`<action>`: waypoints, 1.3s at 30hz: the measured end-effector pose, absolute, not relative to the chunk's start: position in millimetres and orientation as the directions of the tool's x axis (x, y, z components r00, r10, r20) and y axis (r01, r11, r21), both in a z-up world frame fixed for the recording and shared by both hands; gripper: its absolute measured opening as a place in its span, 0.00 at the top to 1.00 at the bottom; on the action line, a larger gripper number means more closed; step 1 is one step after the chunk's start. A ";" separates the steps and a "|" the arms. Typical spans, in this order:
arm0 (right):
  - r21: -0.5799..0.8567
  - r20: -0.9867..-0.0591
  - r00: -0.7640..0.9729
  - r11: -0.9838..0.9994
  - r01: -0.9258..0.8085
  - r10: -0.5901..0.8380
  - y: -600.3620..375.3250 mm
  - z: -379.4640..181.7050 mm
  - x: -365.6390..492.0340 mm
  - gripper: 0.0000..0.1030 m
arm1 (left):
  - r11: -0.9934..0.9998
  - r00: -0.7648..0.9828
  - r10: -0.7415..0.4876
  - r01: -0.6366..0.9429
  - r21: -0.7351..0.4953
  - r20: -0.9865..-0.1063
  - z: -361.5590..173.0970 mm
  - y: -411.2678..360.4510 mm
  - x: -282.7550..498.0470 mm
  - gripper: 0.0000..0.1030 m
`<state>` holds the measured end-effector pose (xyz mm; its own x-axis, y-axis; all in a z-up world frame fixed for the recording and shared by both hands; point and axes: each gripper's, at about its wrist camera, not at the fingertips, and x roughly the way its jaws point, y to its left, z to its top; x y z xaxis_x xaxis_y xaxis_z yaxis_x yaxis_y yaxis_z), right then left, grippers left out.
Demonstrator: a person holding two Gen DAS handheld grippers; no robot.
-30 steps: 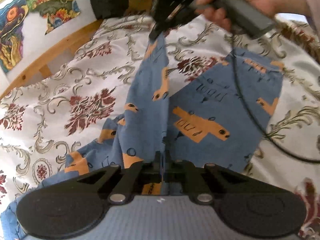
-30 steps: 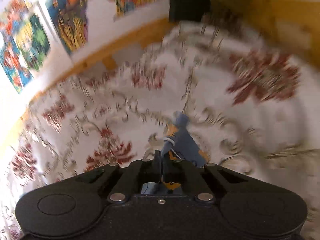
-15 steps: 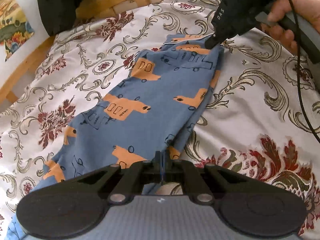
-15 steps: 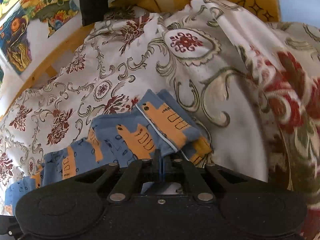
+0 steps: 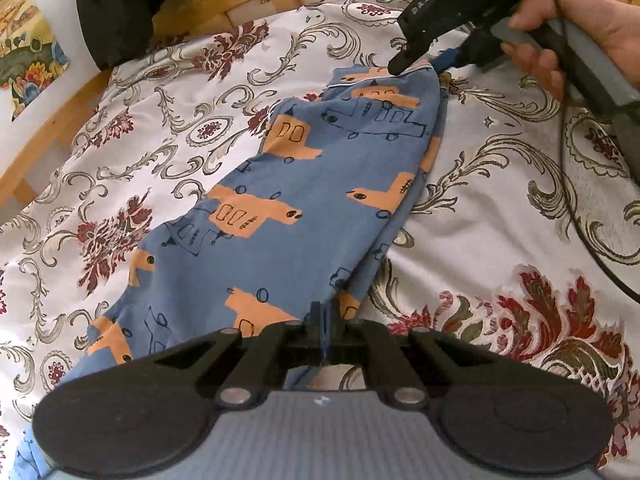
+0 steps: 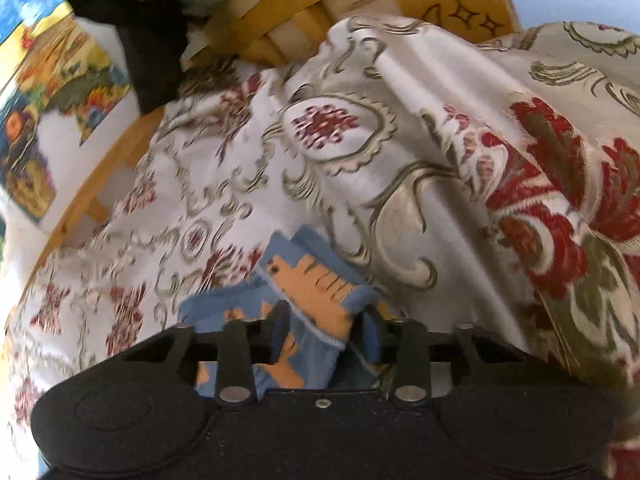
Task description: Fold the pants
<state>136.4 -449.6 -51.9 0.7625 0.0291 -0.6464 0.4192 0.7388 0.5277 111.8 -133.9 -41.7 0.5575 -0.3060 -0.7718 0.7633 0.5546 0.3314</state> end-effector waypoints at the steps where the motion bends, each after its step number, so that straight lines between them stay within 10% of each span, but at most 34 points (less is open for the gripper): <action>1: 0.525 -0.639 0.769 0.739 0.423 0.014 -450.2 -51.4 136.3 0.92 | 0.555 0.559 -0.306 0.762 0.333 -0.771 -41.3 -134.1 111.2 1.00; 7: 0.276 -0.576 0.803 0.887 0.369 -0.155 -421.0 -19.8 112.1 0.94 | 0.556 0.550 -0.320 0.768 0.317 -0.771 -37.0 -132.2 108.9 1.00; 14: 0.224 -0.732 0.665 0.868 0.442 -0.150 -430.4 -44.8 126.4 0.92 | 0.537 0.529 -0.309 0.783 0.314 -0.790 -42.8 -132.7 109.7 0.99; 17: 0.183 -0.716 0.673 0.881 0.437 -0.185 -423.1 -40.2 124.1 0.56 | 0.549 0.503 -0.323 0.790 0.275 -0.802 -42.7 -129.2 111.3 0.98; 20: 0.133 -0.663 0.715 0.905 0.405 -0.223 -411.2 -28.9 120.1 0.33 | 0.613 0.494 -0.362 0.765 0.197 -0.790 -33.0 -115.2 112.6 0.80; 22: 0.092 -0.624 0.748 0.930 0.356 -0.225 -399.3 -23.0 118.7 0.15 | 0.674 0.528 -0.375 0.719 0.167 -0.762 -21.9 -100.8 111.2 0.45; 27: 0.011 -0.565 0.822 0.995 0.095 -0.072 -351.8 -20.9 125.7 0.01 | 0.862 0.719 -0.234 0.465 0.203 -0.655 -1.6 -47.7 118.6 0.09; 39: -0.180 -0.687 0.724 0.950 -0.255 0.064 -263.6 -65.1 164.5 0.01 | 0.961 0.704 0.271 -0.158 0.228 -0.657 -19.2 116.0 177.0 0.08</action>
<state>164.5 -263.6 -65.1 0.7239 0.0641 -0.6869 -0.2549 0.9501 -0.1799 177.0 116.0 -19.2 0.7039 0.2712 -0.6565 -0.1576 0.9608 0.2279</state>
